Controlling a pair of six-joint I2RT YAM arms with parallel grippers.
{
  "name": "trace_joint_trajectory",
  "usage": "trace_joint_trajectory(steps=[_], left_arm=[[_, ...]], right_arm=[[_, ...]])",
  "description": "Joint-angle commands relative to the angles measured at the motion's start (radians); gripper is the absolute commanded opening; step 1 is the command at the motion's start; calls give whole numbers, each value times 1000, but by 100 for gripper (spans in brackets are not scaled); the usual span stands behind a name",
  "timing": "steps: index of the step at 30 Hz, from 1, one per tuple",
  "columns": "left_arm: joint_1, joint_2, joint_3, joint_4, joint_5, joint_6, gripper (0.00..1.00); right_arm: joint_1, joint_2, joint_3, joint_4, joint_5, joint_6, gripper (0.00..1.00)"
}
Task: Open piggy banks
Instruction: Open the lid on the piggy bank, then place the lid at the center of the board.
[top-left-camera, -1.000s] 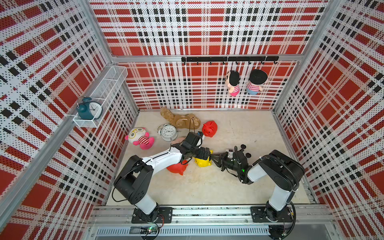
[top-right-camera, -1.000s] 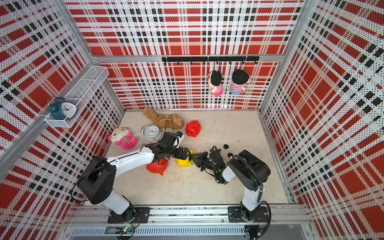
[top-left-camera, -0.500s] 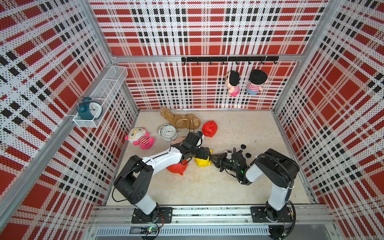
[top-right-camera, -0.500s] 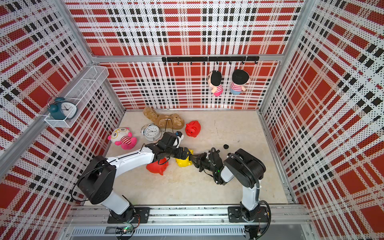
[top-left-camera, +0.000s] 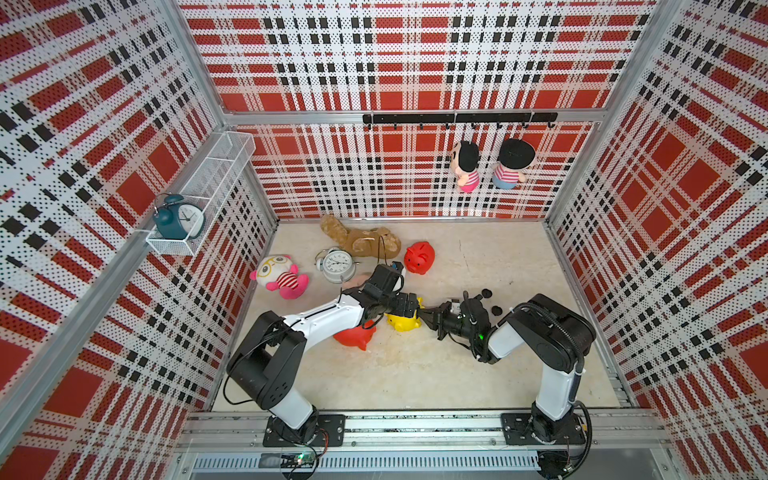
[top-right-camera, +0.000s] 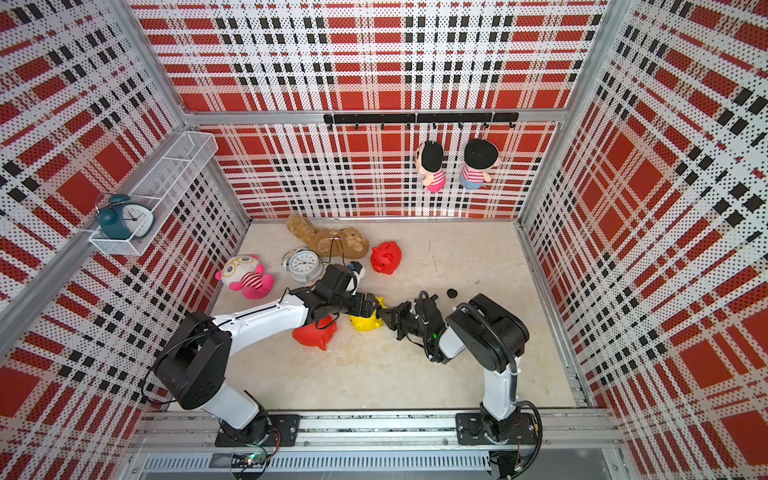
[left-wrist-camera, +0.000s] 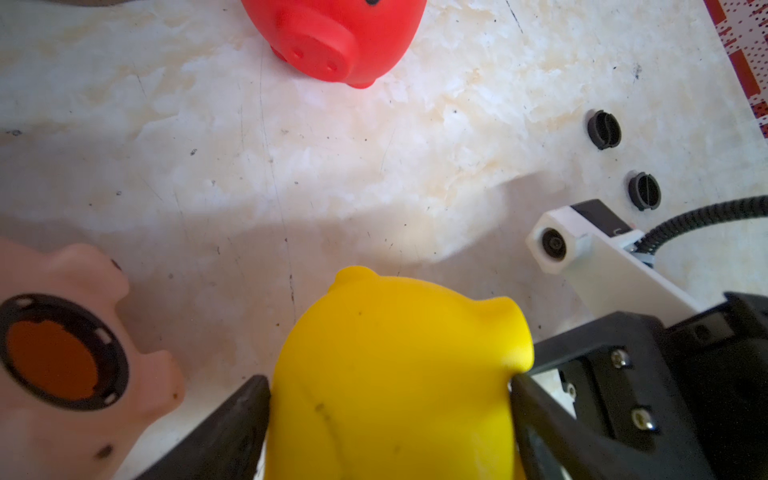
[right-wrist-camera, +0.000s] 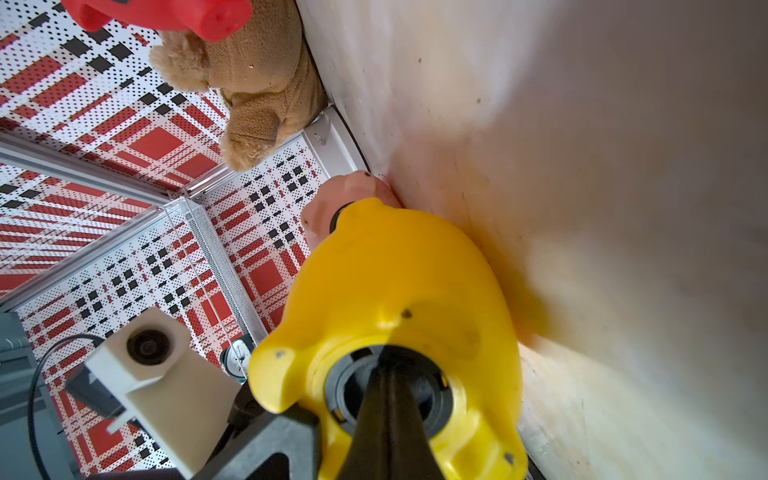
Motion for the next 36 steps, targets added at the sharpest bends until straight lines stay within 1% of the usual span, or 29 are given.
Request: trace_joint_trajectory(steps=[1,8,14,17,22,25,29,32,36], left_arm=[[-28,56,-70,-147,93,14,90],[-2,53,-73,-156,71,23,90],[-2,55,-68,-161,64,23,90],[-1,52,-62,-156,48,14,90],[8,46,-66,-117,-14,-17,91],[29,37,-72,-68,-28,-66,90],[52,20,-71,-9,-90,-109,90],[74,11,-80,48,-123,-157,90],[84,1,-95,125,-149,-214,90]], right_arm=[[-12,-12,-7,-32,16,-2,0],[-80,-122,-87,-105,16,-69,0],[-102,-150,-143,-81,16,-71,0],[-116,-182,-150,-114,16,-134,0],[-169,-325,-148,-313,29,-361,0],[-211,-440,-139,-499,60,-531,0],[-275,-566,-108,-738,123,-759,0],[-313,-619,-52,-905,160,-969,0],[-340,-634,57,-1119,212,-1211,0]])
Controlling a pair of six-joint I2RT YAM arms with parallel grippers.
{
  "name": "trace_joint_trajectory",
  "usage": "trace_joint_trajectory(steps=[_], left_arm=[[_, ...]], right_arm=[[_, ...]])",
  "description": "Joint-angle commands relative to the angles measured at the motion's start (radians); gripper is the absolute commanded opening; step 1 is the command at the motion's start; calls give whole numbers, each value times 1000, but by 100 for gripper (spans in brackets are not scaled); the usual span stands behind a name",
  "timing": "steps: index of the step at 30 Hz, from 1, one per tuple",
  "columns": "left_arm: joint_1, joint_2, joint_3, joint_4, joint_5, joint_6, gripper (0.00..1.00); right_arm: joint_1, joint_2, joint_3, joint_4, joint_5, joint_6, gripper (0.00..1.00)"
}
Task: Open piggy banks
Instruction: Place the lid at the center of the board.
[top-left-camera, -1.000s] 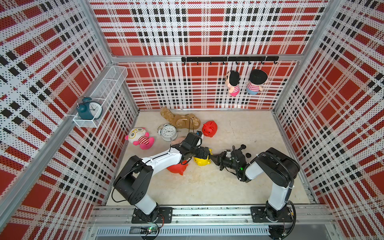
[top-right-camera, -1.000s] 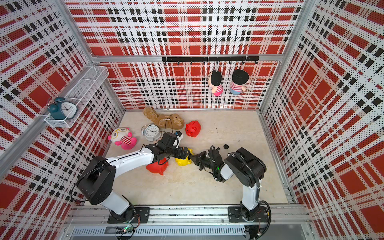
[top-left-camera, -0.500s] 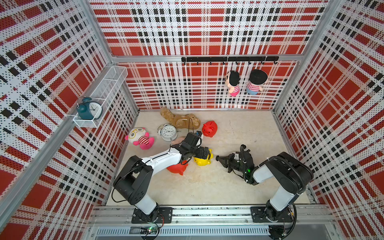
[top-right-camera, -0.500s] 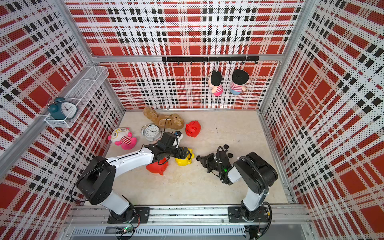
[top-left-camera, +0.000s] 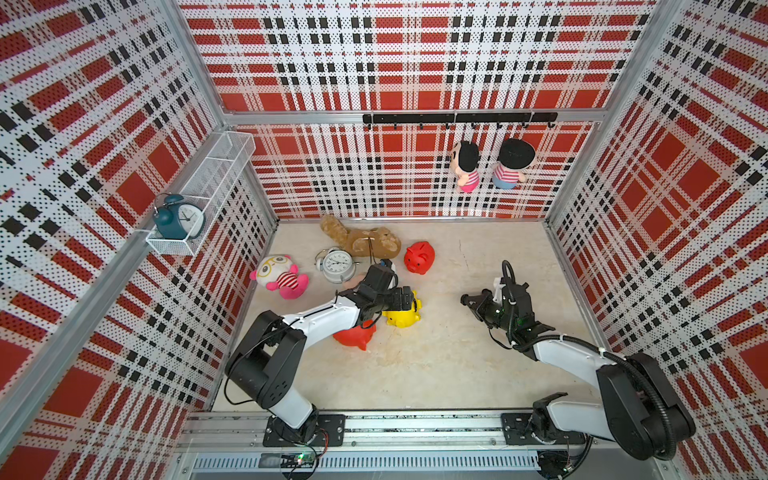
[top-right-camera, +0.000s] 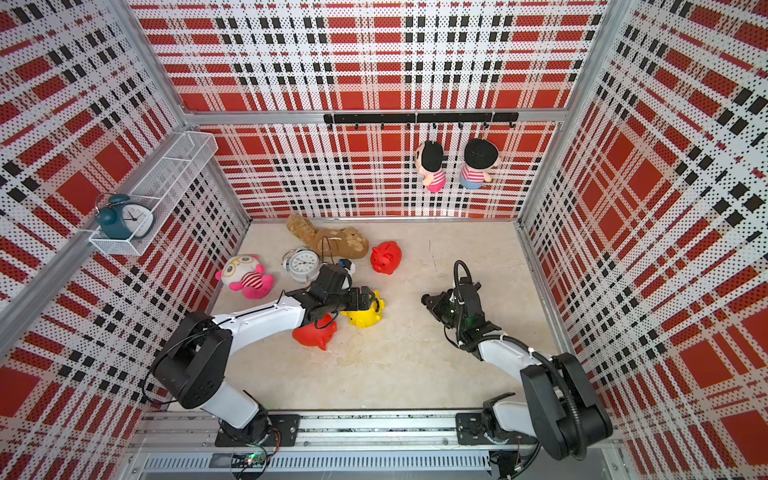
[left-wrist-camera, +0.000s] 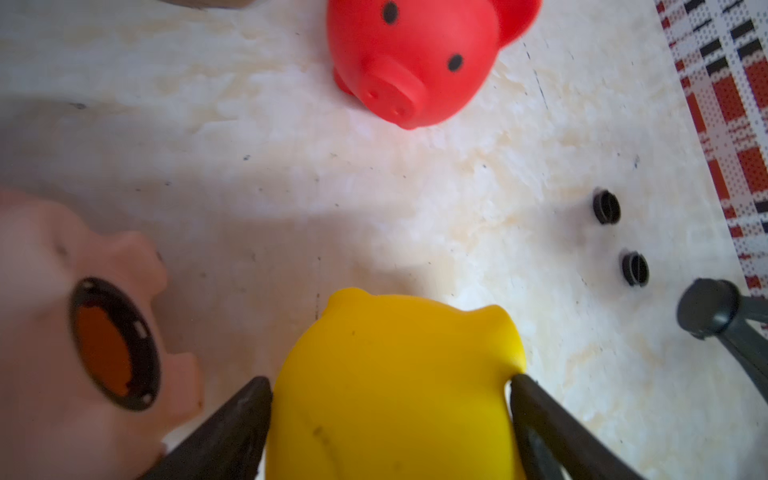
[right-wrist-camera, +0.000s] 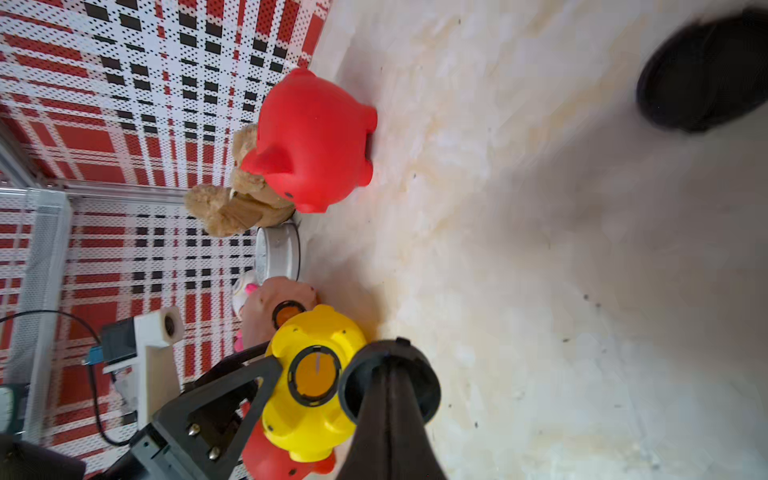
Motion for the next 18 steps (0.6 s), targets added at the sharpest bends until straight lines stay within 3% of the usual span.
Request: trace_joint_trajectory(steps=[1,9,18], left_arm=[[18,9,-35,-17,-99,-56,90],[22,-10,-26,43,-203,-113,92],[24,-71,-30,49,-236,-136,98]], right_arm=[[-18,-21,84,-276,74,-321,0],[-28,83,208,-497,85,-570,0],[-28,169,208,-505,179,-588,0]])
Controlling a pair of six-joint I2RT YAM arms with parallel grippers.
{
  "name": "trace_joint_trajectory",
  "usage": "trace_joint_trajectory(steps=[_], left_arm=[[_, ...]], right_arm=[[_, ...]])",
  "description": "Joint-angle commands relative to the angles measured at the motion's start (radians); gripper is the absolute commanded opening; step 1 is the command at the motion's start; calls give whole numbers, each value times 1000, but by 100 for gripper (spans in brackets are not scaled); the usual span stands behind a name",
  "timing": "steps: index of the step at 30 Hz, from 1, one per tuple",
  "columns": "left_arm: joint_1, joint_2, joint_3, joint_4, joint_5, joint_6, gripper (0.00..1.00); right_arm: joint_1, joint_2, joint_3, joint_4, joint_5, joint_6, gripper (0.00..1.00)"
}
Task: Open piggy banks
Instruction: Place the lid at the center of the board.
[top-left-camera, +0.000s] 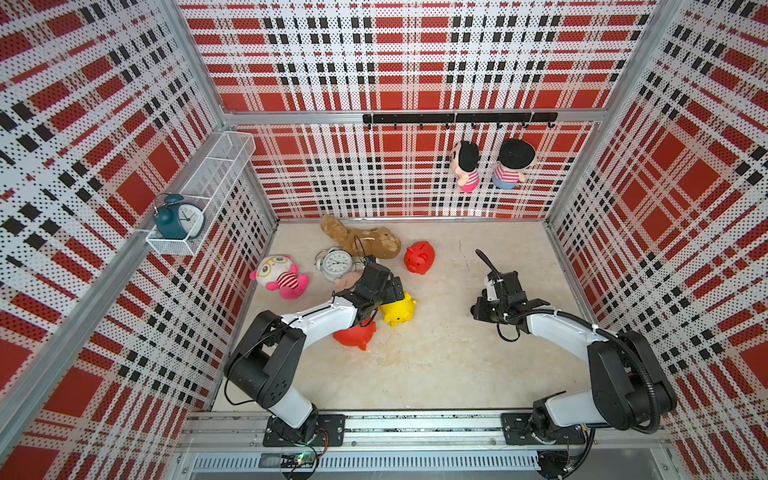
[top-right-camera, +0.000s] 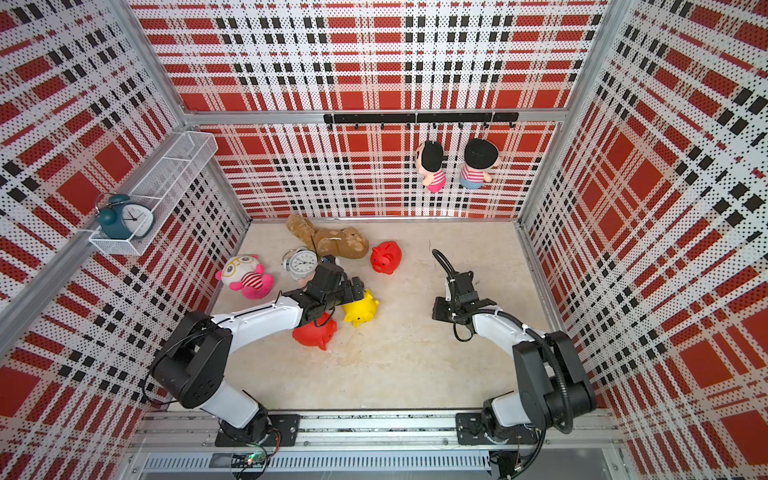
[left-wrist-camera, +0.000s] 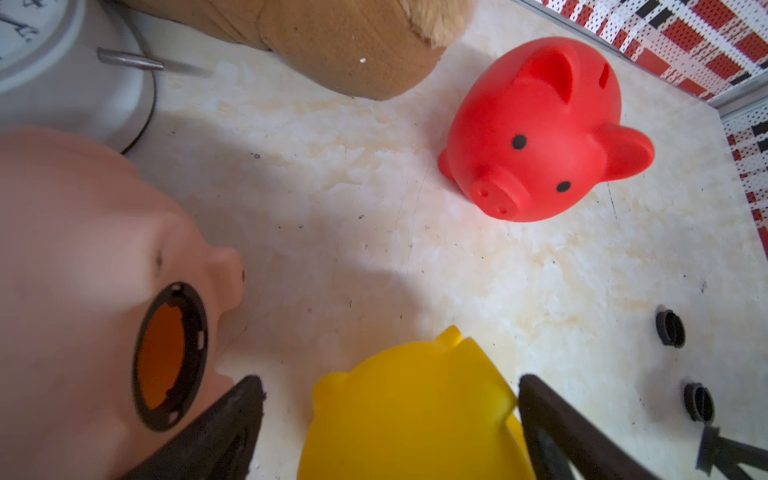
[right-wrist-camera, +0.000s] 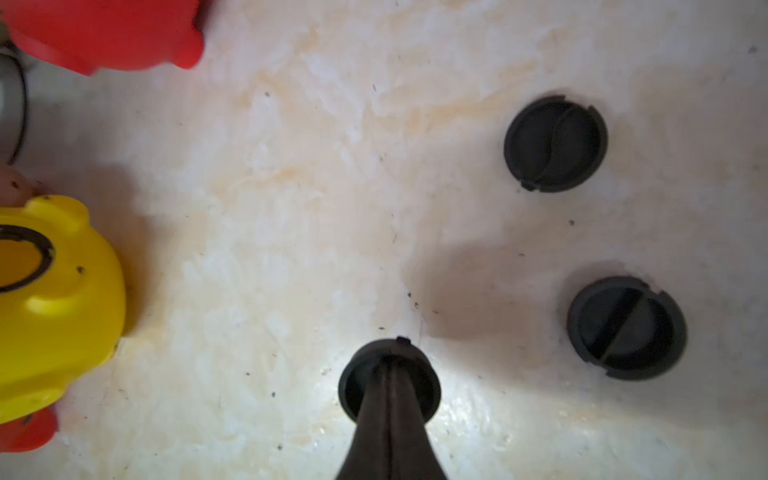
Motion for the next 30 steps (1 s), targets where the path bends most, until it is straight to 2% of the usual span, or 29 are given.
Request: trace_joint_trajectory(steps=[1,4,7,12,15,19,21,23,27,30], left_arm=[[4,-72,-22,15,-32,-21,98],[-2,-123,-30,20,-48,-24,98],[-12,-171,-29,19,-63,-23,98],[-52,-228,-22,21,-109,-20,98],[-64,-212,0,56,-113,3,98],[-63,-126,98,107,-121,52,98],[-57,-69,156,137,-124,76,98],[-48,-10,218,173,-117,92,98],[-26,145,366,219,-73,124,98],[-19,275,496,209,-65,159,98]], right_arm=[[-7,16,-2,-13,67,-36,0],[-10,36,4,-8,85,-41,1],[-15,51,23,-19,85,-50,16],[-18,-10,53,-44,117,-54,30],[-18,-73,76,-61,148,-70,37],[-20,-157,106,-43,189,-125,56],[-19,-189,119,-27,207,-148,75],[-21,-218,130,-23,270,-107,99],[-34,-261,128,18,287,-61,100],[-62,-271,135,42,215,-67,100]])
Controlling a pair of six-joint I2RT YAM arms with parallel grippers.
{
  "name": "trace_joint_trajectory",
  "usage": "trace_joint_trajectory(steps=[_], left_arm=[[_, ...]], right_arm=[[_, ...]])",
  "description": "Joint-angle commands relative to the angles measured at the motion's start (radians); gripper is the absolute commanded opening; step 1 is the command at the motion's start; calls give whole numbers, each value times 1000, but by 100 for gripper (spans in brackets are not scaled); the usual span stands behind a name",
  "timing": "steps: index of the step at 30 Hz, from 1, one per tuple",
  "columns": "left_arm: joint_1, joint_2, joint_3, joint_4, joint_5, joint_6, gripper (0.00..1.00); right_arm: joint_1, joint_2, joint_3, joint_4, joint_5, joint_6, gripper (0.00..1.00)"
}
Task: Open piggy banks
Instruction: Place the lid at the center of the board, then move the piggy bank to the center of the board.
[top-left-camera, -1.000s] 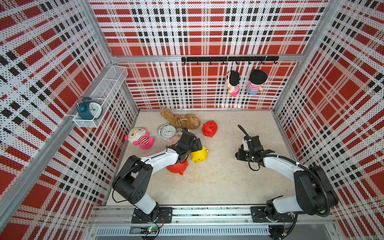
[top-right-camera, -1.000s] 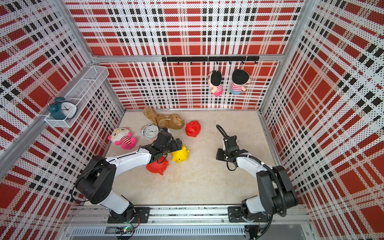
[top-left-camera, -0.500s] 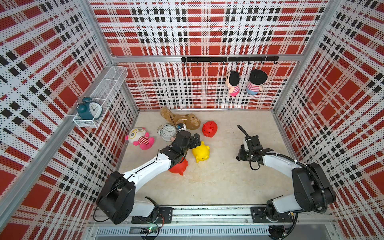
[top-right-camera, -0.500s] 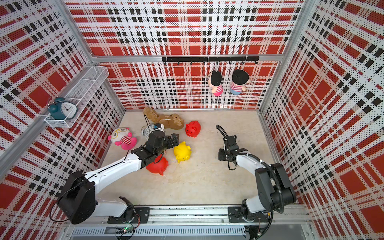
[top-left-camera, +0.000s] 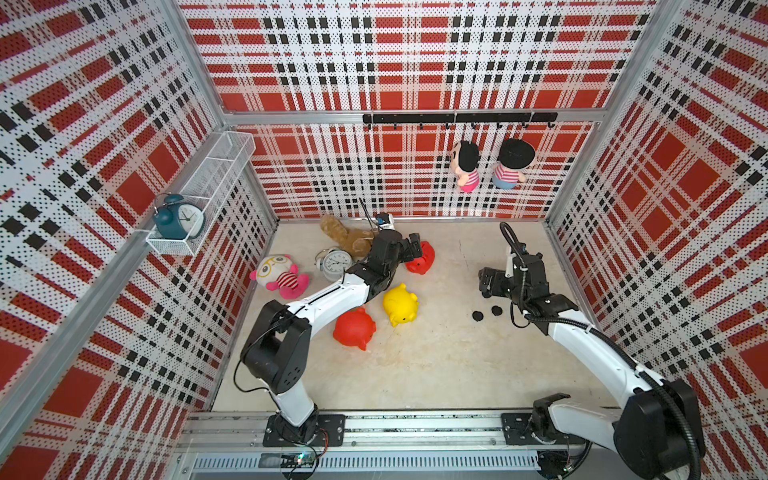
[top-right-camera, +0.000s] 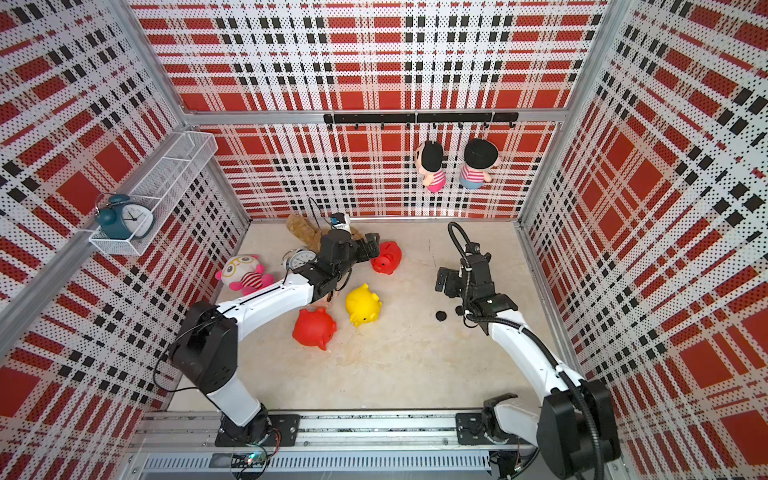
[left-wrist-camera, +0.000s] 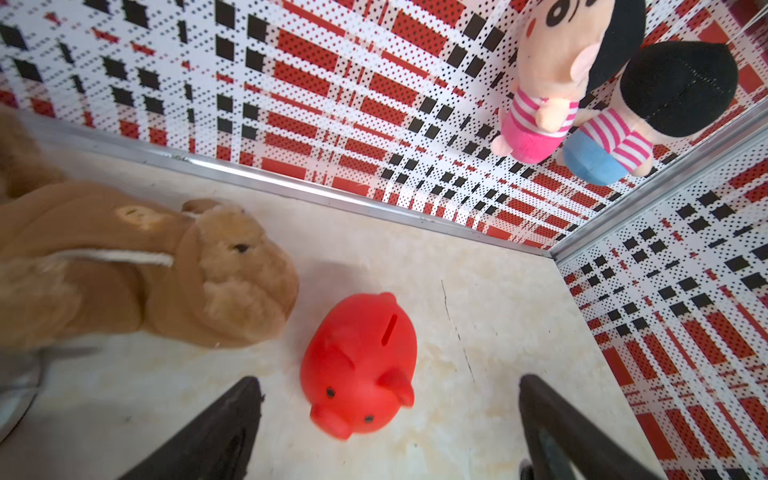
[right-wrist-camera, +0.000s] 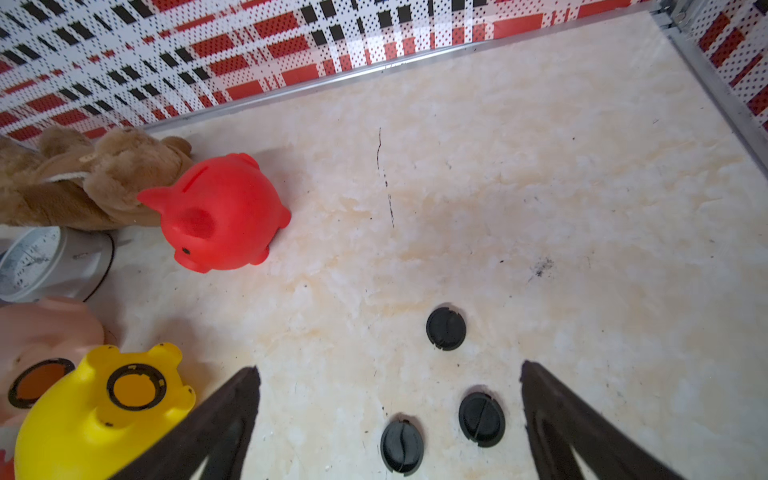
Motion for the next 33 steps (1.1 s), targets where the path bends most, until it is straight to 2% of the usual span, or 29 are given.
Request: trace_joint_trajectory(steps=[1,8,12,14,19,25,28,33], left_arm=[[16,127,113,30,31,62,98],[43,405,378,-17,121,69,100],[43,538,535,-102,143,80,96],[41,571,567,-127,140,84,95],[18,581,535,-131,121,124,92],[-48,548,432,-117,146,135,90],[-98,515,366,-85,154,104,89],[-178,446,236,-1,166,-27,89]], right_arm=[[-31,-21,16,36,-36,8,100],[-47,-51,-35,109,-105,1,100],[-52,-48,-58,120,-137,6,100],[-55,-50,-64,124,-152,12,100],[-57,-69,-88,169,-211,14,94],[-58,-40,-108,218,-281,31,85],[-58,-25,-140,267,-319,49,79],[-58,-4,-190,323,-390,57,68]])
